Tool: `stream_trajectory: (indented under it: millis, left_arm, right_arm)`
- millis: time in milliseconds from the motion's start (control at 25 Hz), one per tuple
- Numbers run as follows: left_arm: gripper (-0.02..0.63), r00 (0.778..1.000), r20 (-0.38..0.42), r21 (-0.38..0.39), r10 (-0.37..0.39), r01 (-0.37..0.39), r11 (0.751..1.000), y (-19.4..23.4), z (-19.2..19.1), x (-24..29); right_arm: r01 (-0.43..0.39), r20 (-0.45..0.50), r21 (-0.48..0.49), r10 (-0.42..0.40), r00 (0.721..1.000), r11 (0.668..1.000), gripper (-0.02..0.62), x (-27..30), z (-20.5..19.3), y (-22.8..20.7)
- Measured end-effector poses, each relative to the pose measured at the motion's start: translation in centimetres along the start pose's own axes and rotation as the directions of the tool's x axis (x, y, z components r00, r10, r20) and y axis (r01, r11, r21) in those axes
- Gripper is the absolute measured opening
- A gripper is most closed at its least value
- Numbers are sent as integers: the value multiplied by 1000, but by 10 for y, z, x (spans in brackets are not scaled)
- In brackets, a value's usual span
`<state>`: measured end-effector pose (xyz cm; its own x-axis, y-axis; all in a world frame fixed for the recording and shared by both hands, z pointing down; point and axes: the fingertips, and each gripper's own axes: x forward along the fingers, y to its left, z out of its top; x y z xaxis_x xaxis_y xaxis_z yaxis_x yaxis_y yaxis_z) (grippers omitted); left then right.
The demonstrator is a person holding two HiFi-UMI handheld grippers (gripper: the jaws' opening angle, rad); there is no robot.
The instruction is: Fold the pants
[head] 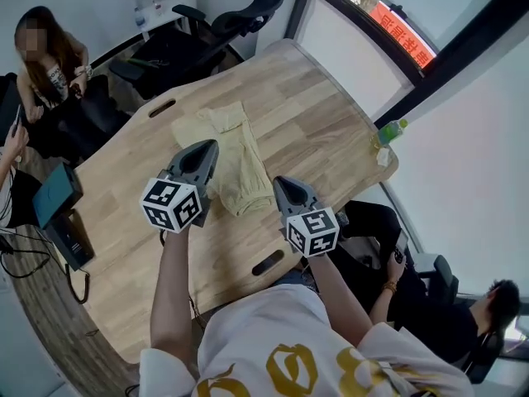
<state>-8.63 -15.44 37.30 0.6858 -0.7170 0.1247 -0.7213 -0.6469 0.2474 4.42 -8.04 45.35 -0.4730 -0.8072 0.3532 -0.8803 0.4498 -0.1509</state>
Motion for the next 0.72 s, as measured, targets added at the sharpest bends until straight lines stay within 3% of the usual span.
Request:
stream_trajectory:
  millis: [160, 560, 720]
  left_arm:
    - [8, 1000, 9, -25, 18, -18, 1000, -12, -5, -15]
    - [7, 984, 30, -96, 174, -171, 981, -22, -12, -30]
    - [8, 972, 30, -117, 234, -229, 966, -29, -18, -33]
  right_arm:
    - [11, -35, -62, -13, 999, 998, 11, -6, -5, -1]
    - [-106, 5, -65, 107, 994, 992, 6, -12, 12, -10]
    - [-123, -4, -149, 124, 992, 981, 6, -20, 6, -18]
